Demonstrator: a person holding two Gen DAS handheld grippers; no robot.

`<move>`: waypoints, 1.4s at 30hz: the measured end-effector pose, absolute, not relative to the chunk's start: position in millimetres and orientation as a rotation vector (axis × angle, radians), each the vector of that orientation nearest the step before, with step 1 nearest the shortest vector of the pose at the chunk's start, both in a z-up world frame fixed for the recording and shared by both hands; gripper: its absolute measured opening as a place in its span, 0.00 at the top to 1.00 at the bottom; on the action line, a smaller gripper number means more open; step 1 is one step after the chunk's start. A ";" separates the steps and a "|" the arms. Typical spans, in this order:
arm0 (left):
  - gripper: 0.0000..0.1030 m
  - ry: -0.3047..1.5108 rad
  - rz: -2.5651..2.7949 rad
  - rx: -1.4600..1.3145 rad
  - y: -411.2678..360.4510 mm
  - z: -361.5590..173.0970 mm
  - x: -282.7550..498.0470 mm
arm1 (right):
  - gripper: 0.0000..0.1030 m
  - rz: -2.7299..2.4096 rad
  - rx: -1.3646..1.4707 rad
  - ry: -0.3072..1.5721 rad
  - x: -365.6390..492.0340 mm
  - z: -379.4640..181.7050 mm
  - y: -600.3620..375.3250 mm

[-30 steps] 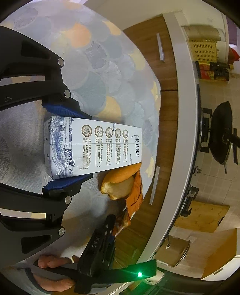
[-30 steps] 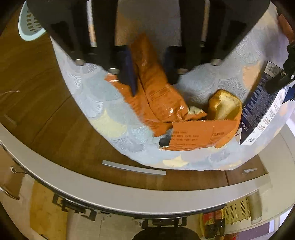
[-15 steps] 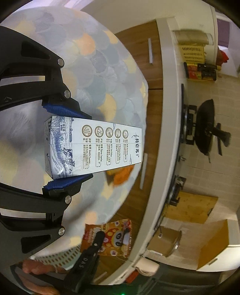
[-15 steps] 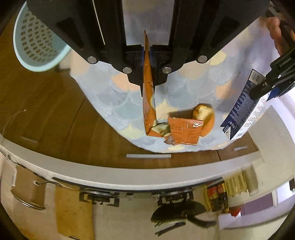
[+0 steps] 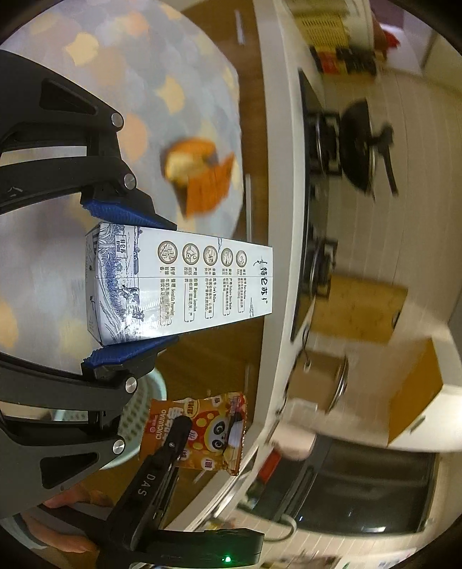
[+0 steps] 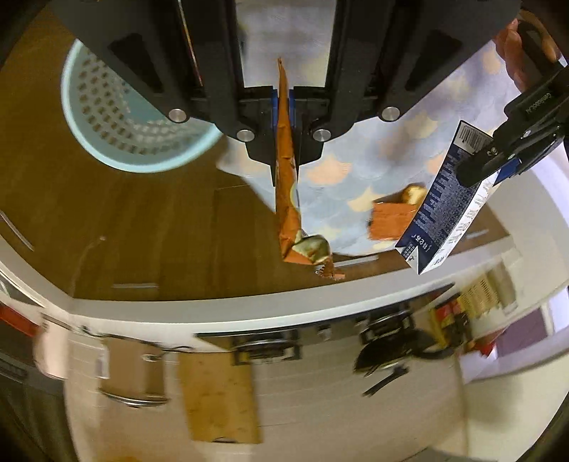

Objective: Collect trash
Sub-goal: 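Carry the milk carton and wrapper over the blue basket and open both tools, then move both tools back to the last orange peel and orange packet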

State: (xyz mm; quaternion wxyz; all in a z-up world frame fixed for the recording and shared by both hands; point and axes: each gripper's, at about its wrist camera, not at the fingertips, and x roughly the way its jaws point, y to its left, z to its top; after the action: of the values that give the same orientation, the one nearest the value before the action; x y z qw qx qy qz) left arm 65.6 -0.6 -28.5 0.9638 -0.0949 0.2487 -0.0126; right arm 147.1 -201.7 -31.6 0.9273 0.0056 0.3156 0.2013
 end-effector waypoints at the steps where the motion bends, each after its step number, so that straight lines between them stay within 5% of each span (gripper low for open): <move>1: 0.48 0.510 -0.051 -0.187 -8.4 -28.6 68.7 | 0.98 0.391 0.026 0.644 144.6 -31.1 -214.7; 17: 0.48 0.577 -0.306 -0.085 -140.2 -51.3 117.1 | 0.98 0.186 0.184 0.707 134.3 -59.8 -335.4; 30: 0.47 0.737 -0.378 -0.096 -168.7 -98.8 158.5 | 0.97 0.109 0.301 0.853 155.4 -112.4 -366.5; 34: 0.44 0.744 -0.364 -0.085 -167.8 -100.7 162.3 | 0.89 0.121 0.330 0.889 161.3 -119.3 -367.4; 38: 0.33 0.737 -0.350 -0.095 -161.9 -97.6 161.6 | 0.58 0.099 0.324 0.878 158.3 -120.2 -368.2; 42: 0.33 0.731 -0.339 -0.098 -155.6 -94.9 158.8 | 0.57 0.118 0.334 0.862 153.8 -117.3 -369.3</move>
State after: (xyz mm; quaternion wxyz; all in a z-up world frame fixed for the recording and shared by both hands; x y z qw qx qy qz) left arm 158.8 -155.6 -94.9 0.9188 -0.0478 0.3555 -0.1648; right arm 153.8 -369.3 -117.3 0.8935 0.1610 0.4154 0.0569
